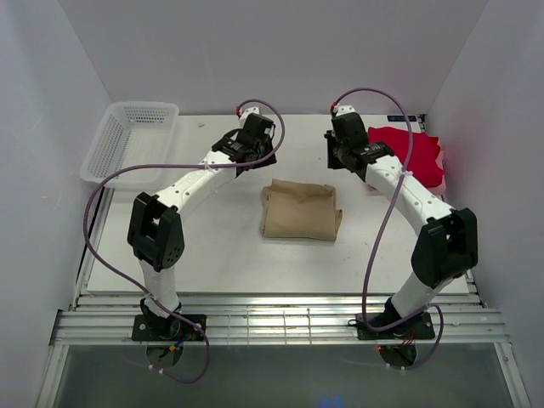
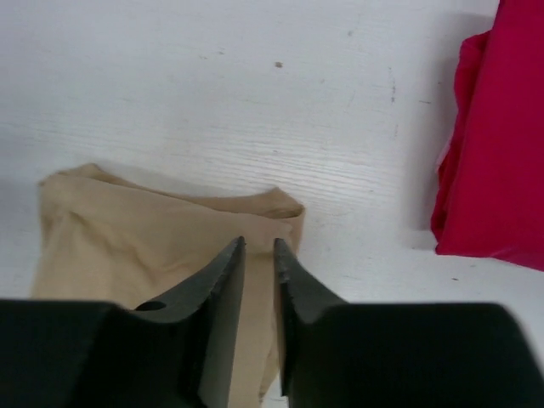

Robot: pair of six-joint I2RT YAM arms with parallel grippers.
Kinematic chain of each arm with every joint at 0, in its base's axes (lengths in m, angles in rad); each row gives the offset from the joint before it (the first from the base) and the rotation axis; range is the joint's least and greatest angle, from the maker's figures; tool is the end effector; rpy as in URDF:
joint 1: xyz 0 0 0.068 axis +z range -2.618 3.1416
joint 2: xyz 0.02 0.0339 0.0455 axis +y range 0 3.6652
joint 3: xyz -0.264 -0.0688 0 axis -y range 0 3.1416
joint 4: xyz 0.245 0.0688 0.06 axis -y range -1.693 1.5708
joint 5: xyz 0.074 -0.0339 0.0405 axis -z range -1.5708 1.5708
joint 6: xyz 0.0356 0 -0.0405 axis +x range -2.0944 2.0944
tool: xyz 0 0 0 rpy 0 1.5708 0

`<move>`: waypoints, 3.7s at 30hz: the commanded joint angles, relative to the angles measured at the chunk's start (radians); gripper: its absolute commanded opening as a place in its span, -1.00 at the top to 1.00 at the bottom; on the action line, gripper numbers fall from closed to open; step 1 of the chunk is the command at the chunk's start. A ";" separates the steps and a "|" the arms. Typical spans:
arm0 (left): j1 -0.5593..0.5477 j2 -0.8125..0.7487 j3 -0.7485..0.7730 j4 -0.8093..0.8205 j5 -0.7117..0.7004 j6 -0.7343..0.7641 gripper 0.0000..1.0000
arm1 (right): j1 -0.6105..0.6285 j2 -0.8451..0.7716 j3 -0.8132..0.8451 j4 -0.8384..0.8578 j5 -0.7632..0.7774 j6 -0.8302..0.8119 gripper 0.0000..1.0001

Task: Fold and stack the t-shirts
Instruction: Fold the tshirt

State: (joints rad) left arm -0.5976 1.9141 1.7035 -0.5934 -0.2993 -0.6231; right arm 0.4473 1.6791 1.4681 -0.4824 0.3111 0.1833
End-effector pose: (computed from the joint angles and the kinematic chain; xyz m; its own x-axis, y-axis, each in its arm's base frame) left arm 0.3663 -0.2366 0.2918 -0.6985 -0.1991 -0.6873 -0.0481 0.9714 -0.2325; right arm 0.3506 0.1561 0.3144 -0.6030 -0.0968 -0.7919 -0.0911 0.9945 -0.0522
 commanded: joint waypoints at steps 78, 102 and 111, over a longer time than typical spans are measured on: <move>-0.222 -0.221 -0.498 -0.074 0.015 -0.158 -0.36 | -0.108 0.040 -0.431 0.088 -0.543 -0.013 -0.80; -0.220 -0.251 -0.539 -0.063 0.006 -0.167 -0.36 | 0.119 0.218 -0.305 0.059 -0.477 0.059 -0.93; -0.222 -0.288 -0.573 -0.059 -0.004 -0.181 -0.36 | 0.129 0.263 -0.315 0.062 -0.465 0.061 0.58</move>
State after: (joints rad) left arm -0.8150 1.6810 1.1408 -0.6605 -0.2844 -0.7891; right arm 0.5644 1.8763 1.1828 -0.3622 -0.2016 0.2565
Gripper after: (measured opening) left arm 0.680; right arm 0.249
